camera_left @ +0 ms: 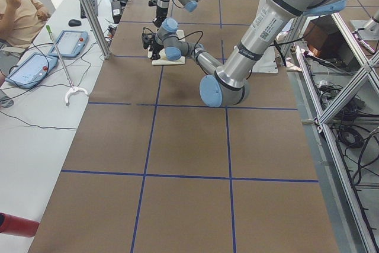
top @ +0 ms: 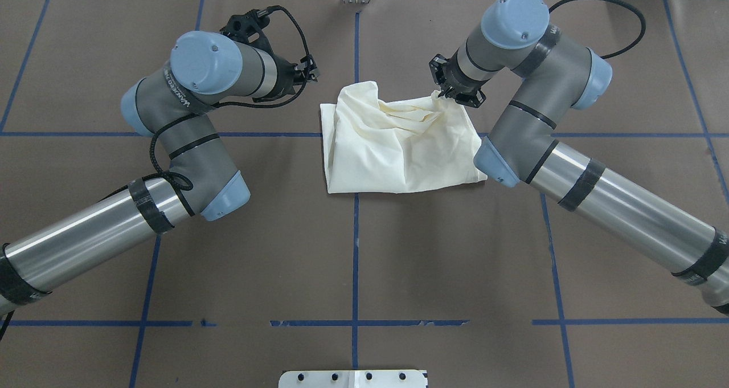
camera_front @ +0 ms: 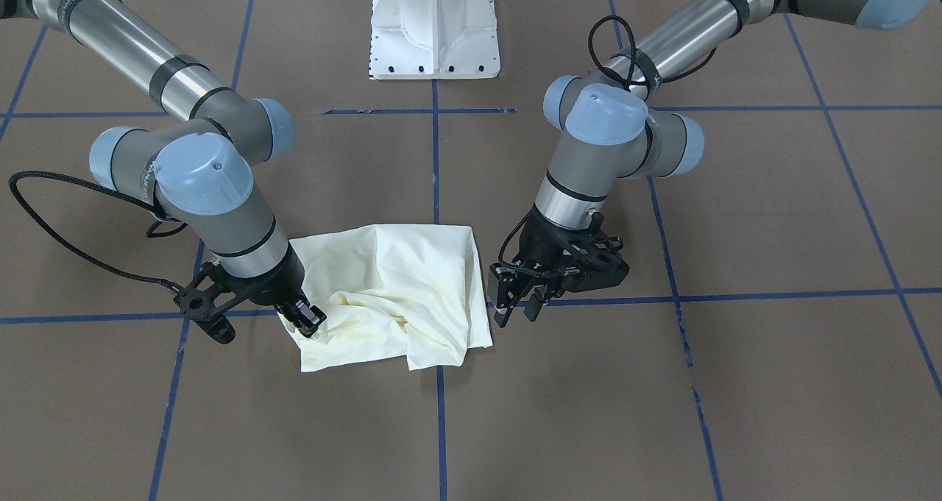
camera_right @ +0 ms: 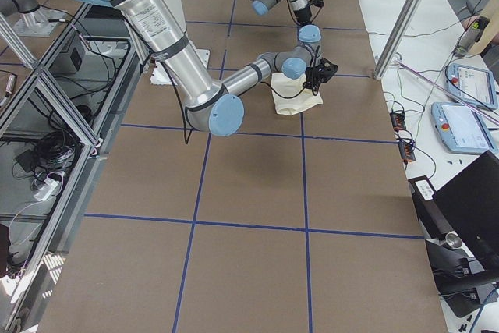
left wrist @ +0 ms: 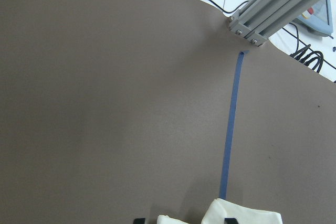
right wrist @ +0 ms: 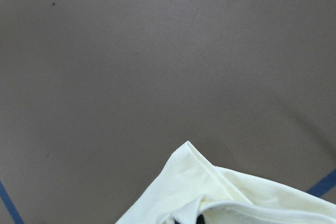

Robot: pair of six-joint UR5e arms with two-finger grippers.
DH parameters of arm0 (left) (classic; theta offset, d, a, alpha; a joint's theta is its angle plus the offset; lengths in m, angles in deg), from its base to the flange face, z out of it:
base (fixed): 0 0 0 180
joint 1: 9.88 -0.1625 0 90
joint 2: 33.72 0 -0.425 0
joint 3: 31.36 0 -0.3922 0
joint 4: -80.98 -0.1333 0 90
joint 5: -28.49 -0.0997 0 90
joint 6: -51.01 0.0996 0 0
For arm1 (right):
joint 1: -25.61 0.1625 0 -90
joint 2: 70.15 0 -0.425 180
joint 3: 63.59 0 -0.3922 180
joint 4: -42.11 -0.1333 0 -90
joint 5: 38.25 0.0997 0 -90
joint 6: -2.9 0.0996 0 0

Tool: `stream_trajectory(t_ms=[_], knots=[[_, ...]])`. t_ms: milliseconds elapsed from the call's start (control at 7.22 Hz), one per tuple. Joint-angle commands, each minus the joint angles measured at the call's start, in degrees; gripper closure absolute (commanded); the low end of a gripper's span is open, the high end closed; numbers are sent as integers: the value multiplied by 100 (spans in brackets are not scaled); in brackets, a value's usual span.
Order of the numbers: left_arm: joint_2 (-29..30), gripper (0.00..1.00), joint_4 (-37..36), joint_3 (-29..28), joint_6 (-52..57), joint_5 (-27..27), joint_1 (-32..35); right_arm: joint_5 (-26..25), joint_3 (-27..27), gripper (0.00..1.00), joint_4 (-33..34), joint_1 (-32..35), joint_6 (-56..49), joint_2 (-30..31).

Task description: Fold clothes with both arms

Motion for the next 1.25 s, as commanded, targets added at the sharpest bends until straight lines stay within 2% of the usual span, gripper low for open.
stream_trajectory(t_ms=[0,139,277,831,1108], knots=[[216,45,592,-659,18,0,-27,8,-57,100,0,7,-57,-36],[609,45,901,-1273,35,0,-71,8,-75,100,0,7,-110,-36],[726,45,1096,-1522,210,-9,-80,8,-83,100,0,7,-127,-36],[797,47,1677,-1990,651,-9,-159,17,-92,100,-9,15,-189,-36],[1086,47,1913,-2418,651,-9,-185,17,-92,100,-9,15,-189,-36]])
